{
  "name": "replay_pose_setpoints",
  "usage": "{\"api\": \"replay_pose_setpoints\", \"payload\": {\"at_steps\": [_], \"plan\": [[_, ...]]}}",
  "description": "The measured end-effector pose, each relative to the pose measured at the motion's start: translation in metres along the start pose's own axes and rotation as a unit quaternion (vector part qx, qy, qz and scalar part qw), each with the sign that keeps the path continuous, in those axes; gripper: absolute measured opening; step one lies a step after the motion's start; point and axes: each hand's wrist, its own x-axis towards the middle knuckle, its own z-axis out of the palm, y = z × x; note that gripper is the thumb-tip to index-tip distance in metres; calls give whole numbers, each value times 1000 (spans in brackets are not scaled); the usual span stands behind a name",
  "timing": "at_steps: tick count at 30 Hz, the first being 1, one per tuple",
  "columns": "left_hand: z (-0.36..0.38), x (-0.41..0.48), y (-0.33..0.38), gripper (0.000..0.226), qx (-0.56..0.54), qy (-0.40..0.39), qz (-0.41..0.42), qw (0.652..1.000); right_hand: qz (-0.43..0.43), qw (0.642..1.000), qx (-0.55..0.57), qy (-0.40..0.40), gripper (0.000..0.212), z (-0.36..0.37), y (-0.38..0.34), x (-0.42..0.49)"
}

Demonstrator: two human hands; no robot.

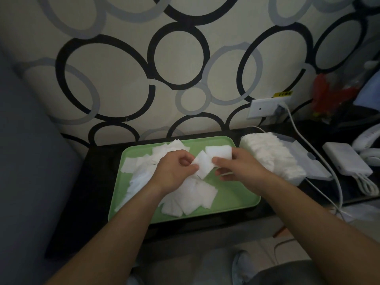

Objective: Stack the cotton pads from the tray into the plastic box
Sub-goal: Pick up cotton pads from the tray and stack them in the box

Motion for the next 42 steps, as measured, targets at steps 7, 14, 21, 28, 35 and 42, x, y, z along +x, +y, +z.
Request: {"api": "replay_pose_setpoints", "payload": {"at_steps": [7, 14, 21, 28, 35, 42], "plan": [[-4, 0, 2, 22, -30, 23, -15, 999, 8, 999, 37, 30, 17, -7, 6, 7], [-6, -6, 14, 13, -128, -36, 7, 991, 74, 997, 4, -9, 14, -1, 13, 10], [-3, -2, 8, 11, -89, -66, 3, 994, -7, 999, -9, -44, 19, 6, 13, 12], [0, 0, 6, 8, -78, -51, 18, 996, -20, 995, -31, -90, 19, 4, 13, 10], [6, 5, 4, 10, -58, -20, 6, 998, 15, 996, 17, -90, 21, 8, 5, 8], [10, 8, 1, 12, -38, -11, 11, 999, 32, 996, 8, -78, 35, 8, 3, 6]]}}
